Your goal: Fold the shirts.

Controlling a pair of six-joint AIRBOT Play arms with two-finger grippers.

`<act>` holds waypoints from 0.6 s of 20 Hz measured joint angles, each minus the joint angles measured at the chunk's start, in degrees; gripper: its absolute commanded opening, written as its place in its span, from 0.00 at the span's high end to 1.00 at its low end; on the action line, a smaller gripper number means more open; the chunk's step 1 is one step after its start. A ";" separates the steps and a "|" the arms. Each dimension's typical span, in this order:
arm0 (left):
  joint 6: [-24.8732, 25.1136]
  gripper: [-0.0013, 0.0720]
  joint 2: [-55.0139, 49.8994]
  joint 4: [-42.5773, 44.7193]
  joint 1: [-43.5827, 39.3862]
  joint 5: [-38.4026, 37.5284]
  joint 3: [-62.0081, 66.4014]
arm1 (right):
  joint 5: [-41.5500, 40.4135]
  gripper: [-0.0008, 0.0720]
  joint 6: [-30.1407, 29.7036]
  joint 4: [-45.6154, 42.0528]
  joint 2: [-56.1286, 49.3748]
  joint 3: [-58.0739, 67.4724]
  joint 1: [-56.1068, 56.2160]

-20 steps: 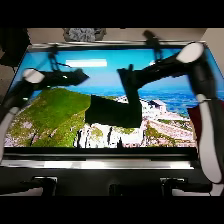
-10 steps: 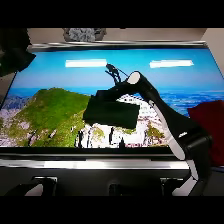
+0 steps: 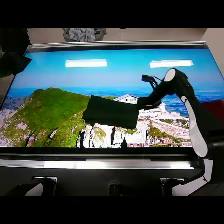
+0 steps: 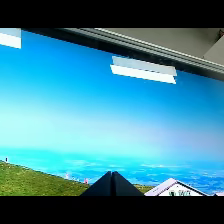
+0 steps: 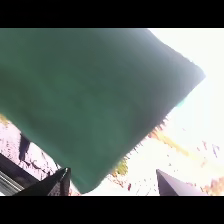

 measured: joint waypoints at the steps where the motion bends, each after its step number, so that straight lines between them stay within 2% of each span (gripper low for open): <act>1: 0.00 0.94 0.07 -0.26 -0.09 -0.11 0.00 | -2.16 0.13 0.04 2.36 0.04 -2.84 -0.68; 4: 0.02 0.94 0.09 -0.74 -0.35 -0.42 0.00 | -7.85 0.14 0.85 8.96 -0.94 -9.01 -1.73; 5: 0.02 0.94 0.09 -0.79 -0.37 -0.48 0.00 | -8.90 0.26 1.11 10.71 -1.55 -10.10 -1.90; 6: 0.02 0.94 0.09 -0.81 -0.37 -0.52 0.00 | -9.94 0.66 1.31 12.33 -2.19 -10.95 -1.73; 7: 0.02 0.94 0.09 -0.87 -0.37 -0.52 0.00 | -10.67 0.92 1.36 13.97 -2.75 -11.54 -1.33; 9: 0.02 0.94 0.09 -0.92 -0.42 -0.57 0.00 | -12.17 0.93 0.92 16.57 -3.17 -12.28 -0.90; 12: 0.35 0.94 0.09 -0.90 -0.44 -0.59 0.00 | -14.19 0.93 -4.46 19.98 -0.35 -11.80 -2.54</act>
